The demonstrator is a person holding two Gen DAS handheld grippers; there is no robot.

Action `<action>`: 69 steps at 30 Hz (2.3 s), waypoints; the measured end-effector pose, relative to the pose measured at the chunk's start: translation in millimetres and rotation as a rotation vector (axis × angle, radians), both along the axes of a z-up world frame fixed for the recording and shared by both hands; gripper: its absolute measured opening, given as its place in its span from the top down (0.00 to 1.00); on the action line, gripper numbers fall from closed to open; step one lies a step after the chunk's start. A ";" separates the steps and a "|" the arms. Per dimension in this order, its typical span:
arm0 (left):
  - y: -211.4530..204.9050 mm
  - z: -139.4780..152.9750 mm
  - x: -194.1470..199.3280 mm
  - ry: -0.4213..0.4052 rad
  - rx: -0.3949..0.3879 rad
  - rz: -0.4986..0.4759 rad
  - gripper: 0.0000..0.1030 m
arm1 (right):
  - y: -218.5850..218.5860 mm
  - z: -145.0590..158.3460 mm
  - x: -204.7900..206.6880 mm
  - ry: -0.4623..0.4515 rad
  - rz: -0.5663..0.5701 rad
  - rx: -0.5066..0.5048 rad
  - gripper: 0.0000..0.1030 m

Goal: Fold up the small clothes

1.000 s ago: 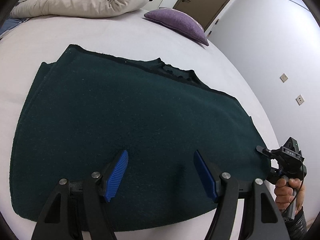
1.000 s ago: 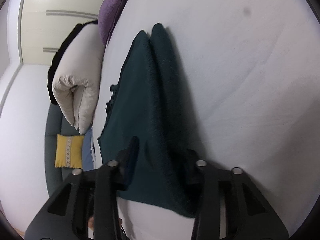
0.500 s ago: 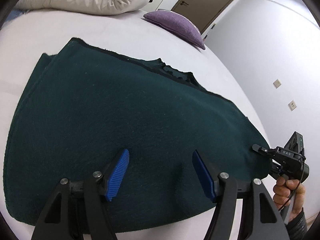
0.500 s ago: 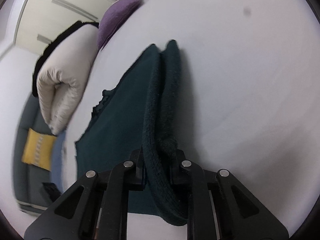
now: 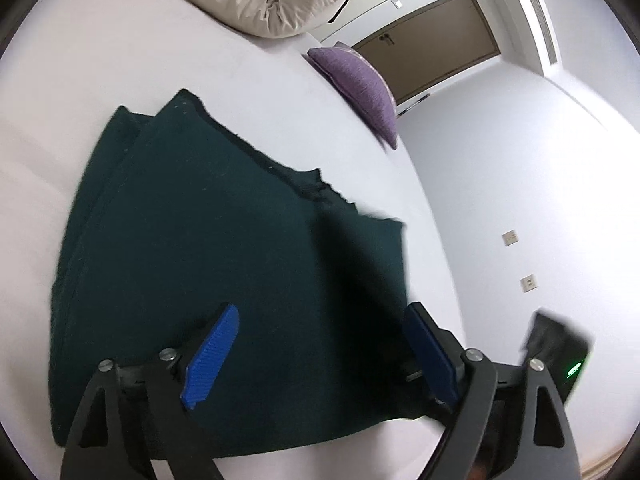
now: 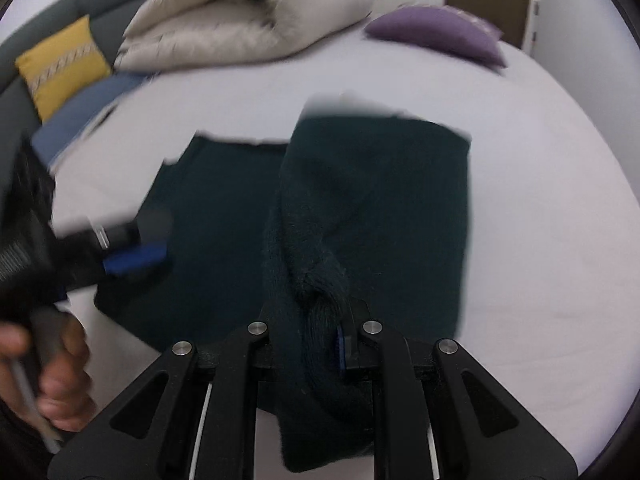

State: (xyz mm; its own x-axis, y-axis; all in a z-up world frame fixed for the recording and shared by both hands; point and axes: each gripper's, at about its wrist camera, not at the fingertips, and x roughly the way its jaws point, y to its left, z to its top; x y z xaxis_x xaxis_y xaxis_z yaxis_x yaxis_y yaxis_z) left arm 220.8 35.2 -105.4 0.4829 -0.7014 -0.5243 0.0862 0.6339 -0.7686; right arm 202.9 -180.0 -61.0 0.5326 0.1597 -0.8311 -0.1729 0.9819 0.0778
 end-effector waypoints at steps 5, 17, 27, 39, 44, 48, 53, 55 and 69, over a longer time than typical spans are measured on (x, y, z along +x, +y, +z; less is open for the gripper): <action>-21.3 -3.2 26.9 0.069 -0.019 -0.061 0.12 | 18.3 -11.2 -0.3 -0.009 0.024 -0.058 0.87; -74.8 -19.6 61.0 0.179 0.088 -0.177 0.32 | 15.2 -14.0 -20.6 -0.102 0.060 -0.111 0.87; -78.4 -24.9 66.9 0.203 0.065 -0.208 0.85 | 21.7 -21.5 -36.8 -0.114 0.069 -0.136 0.82; -28.0 6.1 65.4 0.150 0.014 -0.198 0.87 | -6.6 14.2 -98.4 -0.175 0.170 0.149 0.68; 14.4 19.8 66.8 0.110 0.049 -0.182 0.87 | -38.8 38.5 -113.6 -0.244 0.224 0.396 0.30; 55.2 20.3 69.7 0.097 0.100 -0.134 0.87 | -54.8 38.6 -115.2 -0.261 0.184 0.382 0.30; 92.1 9.5 76.6 0.112 0.120 -0.091 0.87 | -77.0 -2.3 -78.5 -0.175 0.036 0.280 0.30; 102.1 7.0 79.7 0.113 0.127 -0.085 0.87 | -79.1 -18.7 -58.0 -0.162 0.021 0.215 0.30; 117.6 -26.8 89.2 0.141 0.142 -0.047 0.87 | -10.2 -59.7 -37.5 -0.106 0.083 0.071 0.31</action>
State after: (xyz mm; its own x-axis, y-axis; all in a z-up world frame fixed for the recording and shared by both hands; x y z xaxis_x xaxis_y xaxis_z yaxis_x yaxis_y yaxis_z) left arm 310.0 152.8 -132.2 0.3656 -0.6356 -0.6799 0.0161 0.7347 -0.6781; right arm 165.4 -190.2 -120.7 0.5990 0.2633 -0.7562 -0.2644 0.9565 0.1235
